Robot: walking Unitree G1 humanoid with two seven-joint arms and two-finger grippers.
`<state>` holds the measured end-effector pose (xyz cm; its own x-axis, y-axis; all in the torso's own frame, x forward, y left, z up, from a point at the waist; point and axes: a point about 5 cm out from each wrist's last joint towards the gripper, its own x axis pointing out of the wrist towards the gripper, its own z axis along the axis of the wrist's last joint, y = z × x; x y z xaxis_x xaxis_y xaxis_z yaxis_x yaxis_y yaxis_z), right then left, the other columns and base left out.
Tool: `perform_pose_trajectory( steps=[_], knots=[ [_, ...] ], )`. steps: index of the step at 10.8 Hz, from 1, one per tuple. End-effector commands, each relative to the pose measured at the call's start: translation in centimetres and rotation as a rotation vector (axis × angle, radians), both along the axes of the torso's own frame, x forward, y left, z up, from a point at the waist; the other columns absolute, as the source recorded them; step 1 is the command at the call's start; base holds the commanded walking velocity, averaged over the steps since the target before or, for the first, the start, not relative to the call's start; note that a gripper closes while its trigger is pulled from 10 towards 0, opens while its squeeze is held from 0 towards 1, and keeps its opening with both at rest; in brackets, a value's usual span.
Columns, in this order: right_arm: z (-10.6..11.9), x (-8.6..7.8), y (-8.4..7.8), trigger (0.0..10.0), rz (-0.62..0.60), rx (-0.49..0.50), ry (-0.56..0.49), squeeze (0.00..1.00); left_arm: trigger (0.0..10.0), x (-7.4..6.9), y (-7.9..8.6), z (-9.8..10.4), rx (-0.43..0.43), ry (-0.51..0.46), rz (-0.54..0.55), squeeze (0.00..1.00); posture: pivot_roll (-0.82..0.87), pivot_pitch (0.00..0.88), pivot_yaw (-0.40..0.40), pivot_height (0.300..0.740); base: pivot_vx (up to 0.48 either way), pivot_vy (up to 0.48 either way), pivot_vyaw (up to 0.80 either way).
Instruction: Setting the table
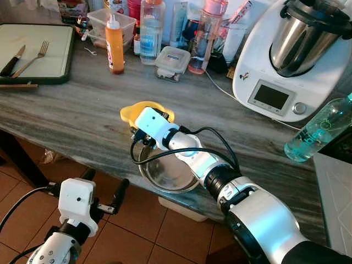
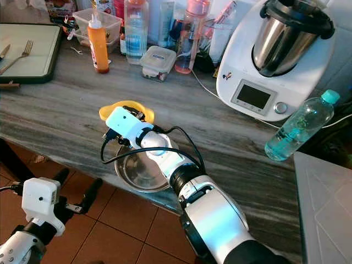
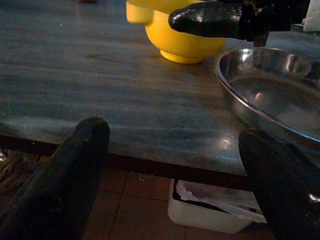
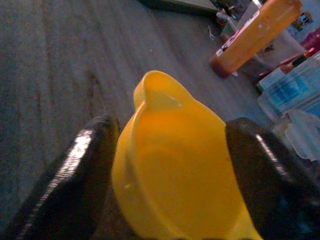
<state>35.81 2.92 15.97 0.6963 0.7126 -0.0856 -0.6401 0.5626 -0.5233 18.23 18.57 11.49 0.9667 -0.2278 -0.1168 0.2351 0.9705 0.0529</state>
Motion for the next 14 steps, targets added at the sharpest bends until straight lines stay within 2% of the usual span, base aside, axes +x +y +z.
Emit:
perform_pose_trajectory(
  steps=[1, 3, 4, 6, 8, 10, 12, 13, 14],
  knots=[
    [1.2, -1.0, 2.8, 10.0, 0.06, 0.048, -0.008, 1.0, 10.0, 0.0, -0.1, 0.0, 0.001, 0.004, -0.003, 0.0, 0.35, 0.106, -0.175, 0.74, 0.0, 0.0, 0.0],
    [2.2, -0.5, 2.2, 10.0, 0.049, 0.097, -0.043, 1.0, 10.0, 0.2, -0.1, 0.1, 0.001, -0.001, -0.005, 0.0, 0.35, 0.096, -0.168, 0.74, 0.0, 0.0, 0.0],
    [3.3, 0.1, 1.2, 10.0, 0.03, 0.157, -0.081, 1.0, 10.0, 0.6, -0.1, 0.2, 0.001, -0.01, -0.008, 0.0, 0.34, 0.086, -0.163, 0.74, 0.0, 0.0, 0.0],
    [4.0, 0.8, -0.9, 10.0, -0.003, 0.231, -0.117, 1.0, 10.0, 1.1, -0.2, 0.4, -0.003, -0.023, -0.012, 0.0, 0.33, 0.071, -0.158, 0.74, 0.0, 0.0, 0.0],
    [3.5, 1.1, -4.1, 10.0, -0.061, 0.285, -0.144, 1.0, 10.0, 1.7, -0.4, 0.6, -0.012, -0.04, -0.015, 0.0, 0.3, 0.057, -0.15, 0.74, 0.0, 0.0, 0.0],
    [1.8, 0.3, -9.3, 10.0, -0.207, 0.363, -0.147, 1.0, 10.0, 2.7, -0.4, 0.8, -0.02, -0.069, 0.0, 0.0, 0.26, 0.037, -0.138, 0.74, 0.0, 0.0, 0.0],
    [0.0, -1.2, -13.5, 10.0, -0.366, 0.412, -0.136, 1.0, 10.0, 3.6, 0.4, 1.4, 0.003, -0.115, 0.073, 0.0, 0.23, 0.023, -0.125, 0.74, 0.0, 0.0, 0.0],
    [-0.7, -2.5, -15.2, 10.0, -0.433, 0.431, -0.121, 1.0, 10.0, 4.1, 0.8, 1.5, 0.011, -0.127, 0.098, 0.0, 0.21, 0.016, -0.112, 0.74, 0.0, 0.0, 0.0],
    [-0.9, -3.3, -15.7, 10.0, -0.458, 0.442, -0.103, 1.0, 10.0, 4.2, 0.9, 1.5, 0.009, -0.131, 0.107, 0.0, 0.2, 0.014, -0.104, 0.74, 0.0, 0.0, 0.0]
  ],
)
